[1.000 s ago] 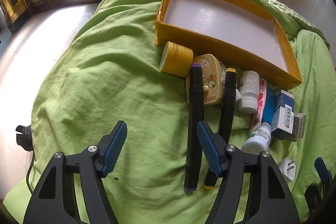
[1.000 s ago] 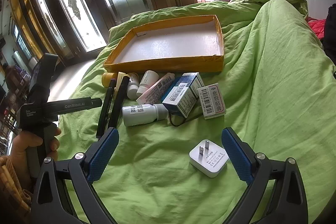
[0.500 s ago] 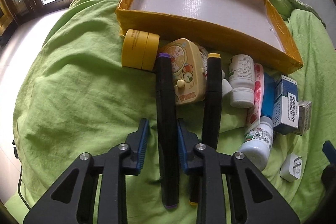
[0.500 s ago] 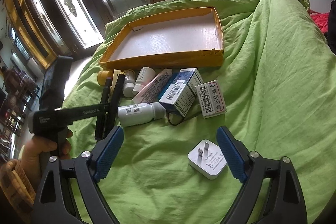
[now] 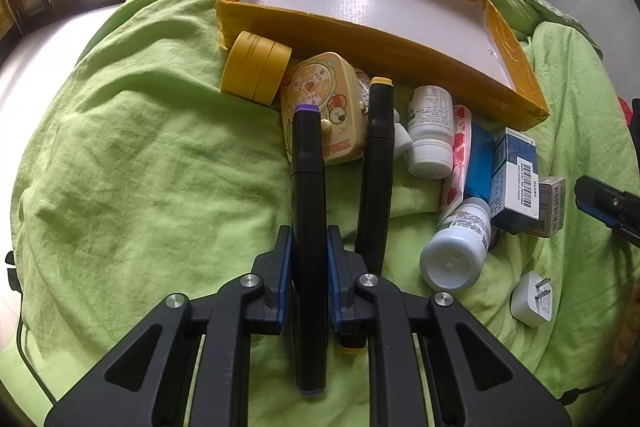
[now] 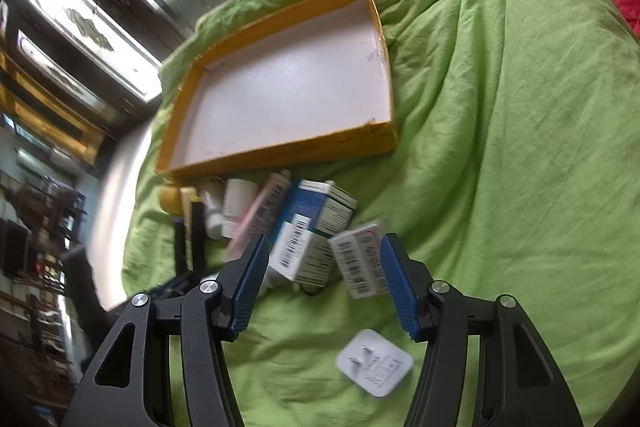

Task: Organize rigid objects
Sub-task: 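Grasp the purple-capped black marker with the left tool while the right tool grasps the small barcode box, then carry the marker with the left tool while the right tool carries the box into the tray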

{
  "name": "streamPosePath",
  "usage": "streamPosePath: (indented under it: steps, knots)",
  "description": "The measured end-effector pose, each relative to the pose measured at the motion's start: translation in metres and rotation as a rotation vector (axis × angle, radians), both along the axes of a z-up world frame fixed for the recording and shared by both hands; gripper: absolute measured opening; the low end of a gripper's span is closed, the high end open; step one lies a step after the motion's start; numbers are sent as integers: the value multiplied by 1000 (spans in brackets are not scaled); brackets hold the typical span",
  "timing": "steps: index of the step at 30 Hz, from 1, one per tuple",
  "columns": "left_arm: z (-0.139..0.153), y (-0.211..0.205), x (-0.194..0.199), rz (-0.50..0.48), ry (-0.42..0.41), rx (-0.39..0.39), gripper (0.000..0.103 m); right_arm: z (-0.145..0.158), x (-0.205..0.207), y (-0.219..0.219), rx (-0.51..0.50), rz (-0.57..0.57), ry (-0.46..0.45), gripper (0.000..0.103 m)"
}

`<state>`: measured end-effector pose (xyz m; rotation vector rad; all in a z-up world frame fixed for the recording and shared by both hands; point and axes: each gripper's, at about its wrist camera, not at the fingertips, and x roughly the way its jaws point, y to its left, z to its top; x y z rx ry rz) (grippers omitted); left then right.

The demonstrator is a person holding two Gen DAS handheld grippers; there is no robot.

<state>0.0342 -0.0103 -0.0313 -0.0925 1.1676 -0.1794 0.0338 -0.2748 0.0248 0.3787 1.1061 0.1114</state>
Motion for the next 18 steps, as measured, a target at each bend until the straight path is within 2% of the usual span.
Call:
streamPosePath:
  steps: [4, 9, 11, 12, 15, 18]
  knots:
    - [-1, -1, -1, 1, 0, 1, 13, -21, 3, -5, -65, 5, 71, 55]
    - [-1, -1, 0, 9, -8, -2, 13, -30, 5, 8, -122, 40, 39, 54]
    - [-1, 0, 0, 12, -7, -3, 13, -34, 7, 13, -139, 47, 26, 48]
    - [-1, 0, 0, 13, -9, -3, 13, -35, 7, 13, -147, 47, 23, 42]
    - [0, 2, -1, 16, -13, -4, 13, -40, 9, 10, -138, 47, 36, 35]
    - [2, 4, -4, 21, -24, -15, 13, -42, 8, 7, -128, 43, 31, 34]
